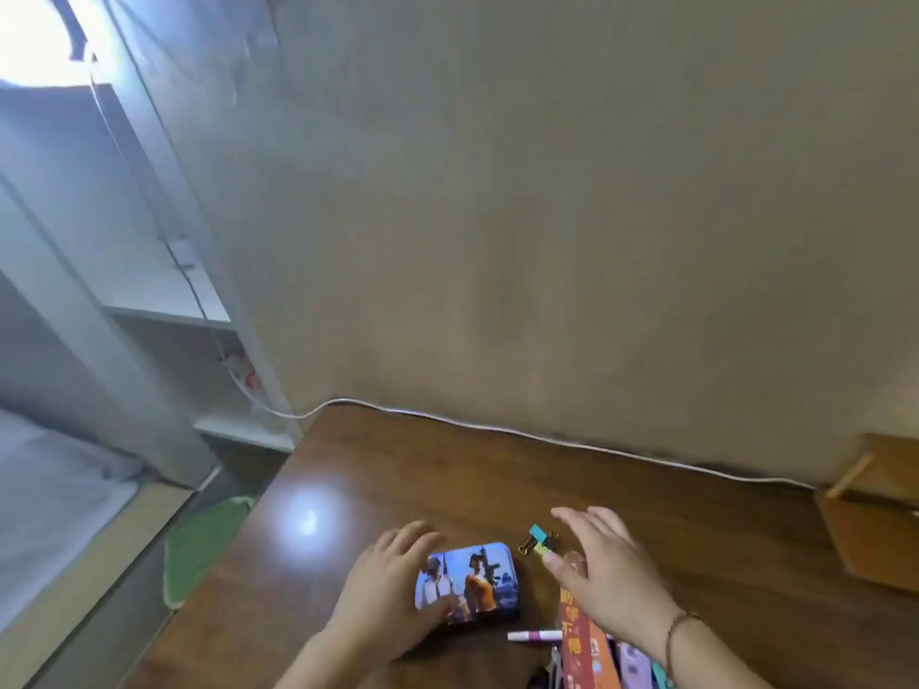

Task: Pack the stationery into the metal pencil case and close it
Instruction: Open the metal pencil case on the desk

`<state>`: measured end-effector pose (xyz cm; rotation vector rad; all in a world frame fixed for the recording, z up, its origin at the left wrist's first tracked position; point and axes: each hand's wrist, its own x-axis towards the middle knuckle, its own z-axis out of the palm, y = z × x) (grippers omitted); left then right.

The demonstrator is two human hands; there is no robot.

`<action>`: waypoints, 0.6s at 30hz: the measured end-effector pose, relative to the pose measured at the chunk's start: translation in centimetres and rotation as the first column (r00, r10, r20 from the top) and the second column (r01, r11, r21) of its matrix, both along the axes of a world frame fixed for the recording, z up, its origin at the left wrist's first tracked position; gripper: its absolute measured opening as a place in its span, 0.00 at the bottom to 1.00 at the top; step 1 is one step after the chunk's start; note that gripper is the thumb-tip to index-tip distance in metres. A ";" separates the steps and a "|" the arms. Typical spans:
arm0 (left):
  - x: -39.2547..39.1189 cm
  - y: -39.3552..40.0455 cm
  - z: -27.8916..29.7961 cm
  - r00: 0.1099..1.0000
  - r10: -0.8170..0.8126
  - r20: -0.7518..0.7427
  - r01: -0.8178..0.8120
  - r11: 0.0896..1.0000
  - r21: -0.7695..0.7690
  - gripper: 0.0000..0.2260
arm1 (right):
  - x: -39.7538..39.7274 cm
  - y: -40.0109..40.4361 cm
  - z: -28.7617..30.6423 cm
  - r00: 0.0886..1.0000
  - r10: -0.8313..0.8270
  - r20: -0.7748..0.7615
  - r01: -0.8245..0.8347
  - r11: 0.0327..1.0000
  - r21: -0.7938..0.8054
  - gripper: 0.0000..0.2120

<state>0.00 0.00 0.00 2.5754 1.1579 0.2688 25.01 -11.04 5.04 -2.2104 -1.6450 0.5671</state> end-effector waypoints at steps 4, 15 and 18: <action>-3.2 0.6 -5.4 0.980 -0.021 -0.199 0.024 1.000 0.015 0.41 | -2.4 0.8 -5.3 1.000 0.013 -0.014 -0.015 0.979 -0.205 0.32; -5.2 4.7 -7.7 0.943 -0.190 -0.273 0.205 0.979 0.025 0.38 | -5.3 2.0 -11.8 0.989 -0.149 -0.012 0.143 0.962 -0.231 0.42; -5.7 6.5 -5.9 0.967 -0.215 -0.138 0.201 0.974 -0.107 0.36 | -5.2 2.2 -12.0 0.984 -0.173 0.033 0.176 0.960 -0.217 0.42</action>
